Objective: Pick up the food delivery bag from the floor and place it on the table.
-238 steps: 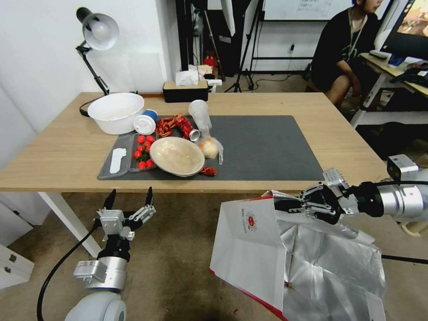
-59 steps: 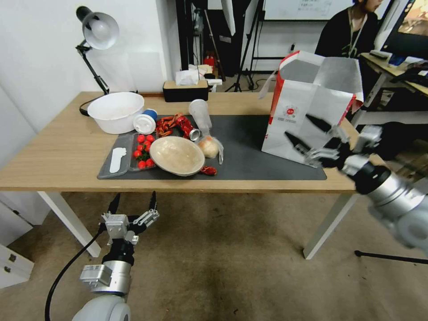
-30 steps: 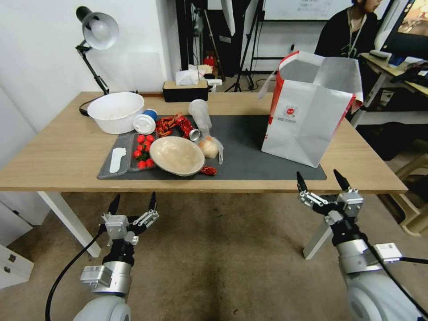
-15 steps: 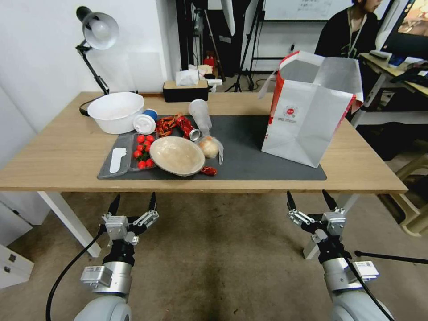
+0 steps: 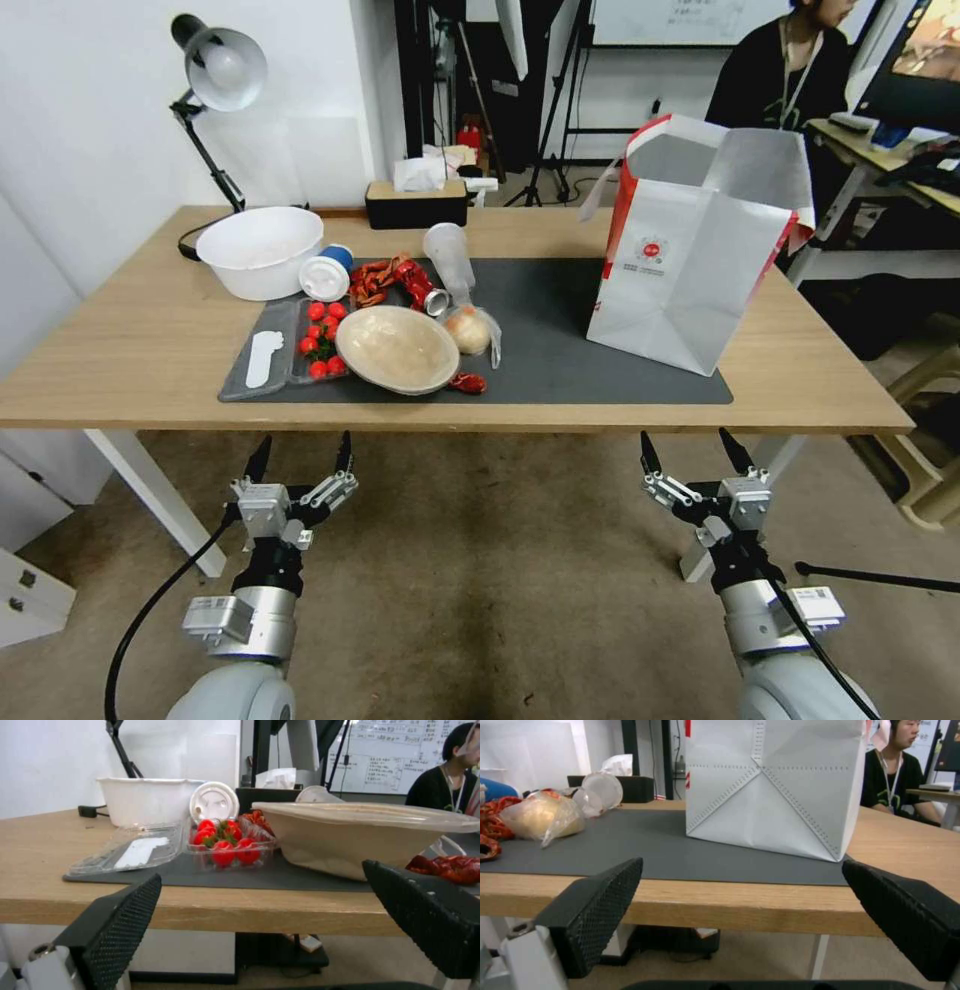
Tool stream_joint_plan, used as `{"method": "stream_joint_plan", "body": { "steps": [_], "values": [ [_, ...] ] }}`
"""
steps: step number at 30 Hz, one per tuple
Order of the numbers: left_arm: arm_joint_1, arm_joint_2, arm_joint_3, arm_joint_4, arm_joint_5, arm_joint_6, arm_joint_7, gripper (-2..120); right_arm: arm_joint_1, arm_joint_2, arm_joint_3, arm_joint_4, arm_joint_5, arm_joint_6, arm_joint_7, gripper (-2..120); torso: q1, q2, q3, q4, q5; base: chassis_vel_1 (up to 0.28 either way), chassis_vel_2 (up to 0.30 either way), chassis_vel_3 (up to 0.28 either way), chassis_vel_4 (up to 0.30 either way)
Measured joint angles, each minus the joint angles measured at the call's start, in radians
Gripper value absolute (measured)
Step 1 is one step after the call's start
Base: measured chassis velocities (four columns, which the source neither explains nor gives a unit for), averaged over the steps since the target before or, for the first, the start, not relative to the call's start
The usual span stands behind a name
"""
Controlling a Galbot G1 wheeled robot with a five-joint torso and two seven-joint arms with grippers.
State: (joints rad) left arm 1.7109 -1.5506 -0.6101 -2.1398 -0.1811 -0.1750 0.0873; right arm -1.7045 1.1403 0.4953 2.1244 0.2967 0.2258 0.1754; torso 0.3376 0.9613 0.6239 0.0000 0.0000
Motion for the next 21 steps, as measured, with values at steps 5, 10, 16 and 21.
{"method": "stream_joint_plan", "body": {
  "steps": [5, 10, 16, 21],
  "values": [
    [0.001, 0.001, 0.0, 0.0, 0.001, -0.002, 0.001, 100, -0.001, 0.0, 0.0, 0.0, -0.003, 0.0, -0.001, 100, 0.0, 0.0, 0.0, 0.0, -0.0001, 0.0, 0.0, 0.0, 0.0],
    [0.002, 0.001, 0.0, -0.001, 0.002, -0.002, 0.001, 100, -0.003, 0.001, 0.0, 0.0, -0.004, 0.0, -0.002, 100, 0.0, 0.0, 0.0, 0.0, 0.0, 0.0, 0.0, 0.0, 0.0],
    [0.004, 0.002, 0.0, -0.003, 0.004, -0.002, 0.001, 100, -0.003, 0.001, 0.0, 0.0, -0.005, 0.0, -0.004, 100, 0.0, 0.0, 0.0, 0.0, 0.0, 0.0, 0.0, 0.0, 0.0],
    [0.006, 0.002, 0.0, -0.006, 0.006, -0.002, 0.001, 100, -0.002, 0.002, -0.001, -0.003, -0.008, 0.001, -0.005, 100, 0.0, 0.0, 0.0, 0.0, 0.0, 0.0, 0.0, 0.0, 0.0]
  ]
}}
